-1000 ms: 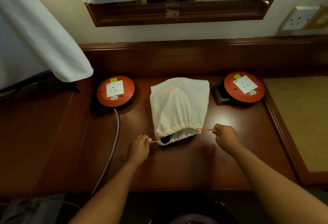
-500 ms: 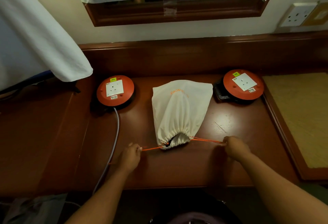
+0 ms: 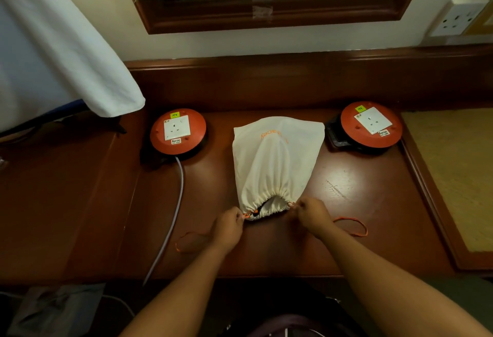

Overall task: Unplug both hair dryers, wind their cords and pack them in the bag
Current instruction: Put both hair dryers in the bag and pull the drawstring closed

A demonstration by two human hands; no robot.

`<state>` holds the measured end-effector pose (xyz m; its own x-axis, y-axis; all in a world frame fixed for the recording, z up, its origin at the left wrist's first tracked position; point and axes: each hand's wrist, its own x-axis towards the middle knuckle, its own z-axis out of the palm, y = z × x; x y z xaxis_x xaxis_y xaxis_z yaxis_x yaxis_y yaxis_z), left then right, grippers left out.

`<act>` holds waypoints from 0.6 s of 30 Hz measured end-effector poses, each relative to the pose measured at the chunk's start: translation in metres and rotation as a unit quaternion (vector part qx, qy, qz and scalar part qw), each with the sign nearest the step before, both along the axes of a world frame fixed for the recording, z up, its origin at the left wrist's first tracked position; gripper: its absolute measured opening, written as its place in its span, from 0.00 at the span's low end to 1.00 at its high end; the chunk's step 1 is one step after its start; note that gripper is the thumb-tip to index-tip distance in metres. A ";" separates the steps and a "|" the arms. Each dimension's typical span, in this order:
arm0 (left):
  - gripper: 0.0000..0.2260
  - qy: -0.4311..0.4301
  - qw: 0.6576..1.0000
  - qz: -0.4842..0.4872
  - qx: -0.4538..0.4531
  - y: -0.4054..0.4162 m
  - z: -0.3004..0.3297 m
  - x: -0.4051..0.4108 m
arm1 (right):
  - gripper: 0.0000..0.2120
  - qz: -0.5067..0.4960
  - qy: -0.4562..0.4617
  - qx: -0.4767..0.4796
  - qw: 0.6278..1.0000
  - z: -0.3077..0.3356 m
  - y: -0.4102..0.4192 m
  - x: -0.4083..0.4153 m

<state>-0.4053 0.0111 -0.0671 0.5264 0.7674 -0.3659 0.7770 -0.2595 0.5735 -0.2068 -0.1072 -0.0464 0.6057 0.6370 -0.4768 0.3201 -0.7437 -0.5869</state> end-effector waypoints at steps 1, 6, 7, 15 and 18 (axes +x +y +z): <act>0.05 -0.003 1.000 -0.006 0.008 0.001 0.000 -0.001 | 0.08 -0.007 0.002 0.007 1.000 0.000 0.000 0.001; 0.05 -0.012 0.998 -0.019 0.054 0.004 0.004 -0.006 | 0.06 0.003 -0.029 0.005 1.000 0.009 -0.005 0.007; 0.05 -0.014 0.998 -0.022 0.063 0.005 0.006 -0.006 | 0.06 0.011 -0.042 0.000 0.999 0.011 -0.006 0.010; 0.08 -0.022 0.995 -0.037 0.093 0.022 0.013 -0.024 | 0.17 0.011 -0.087 -0.006 0.996 0.027 -0.019 0.031; 0.10 -0.023 0.994 -0.041 0.102 0.026 0.013 -0.036 | 0.14 -0.014 -0.078 0.001 0.997 0.028 -0.022 0.038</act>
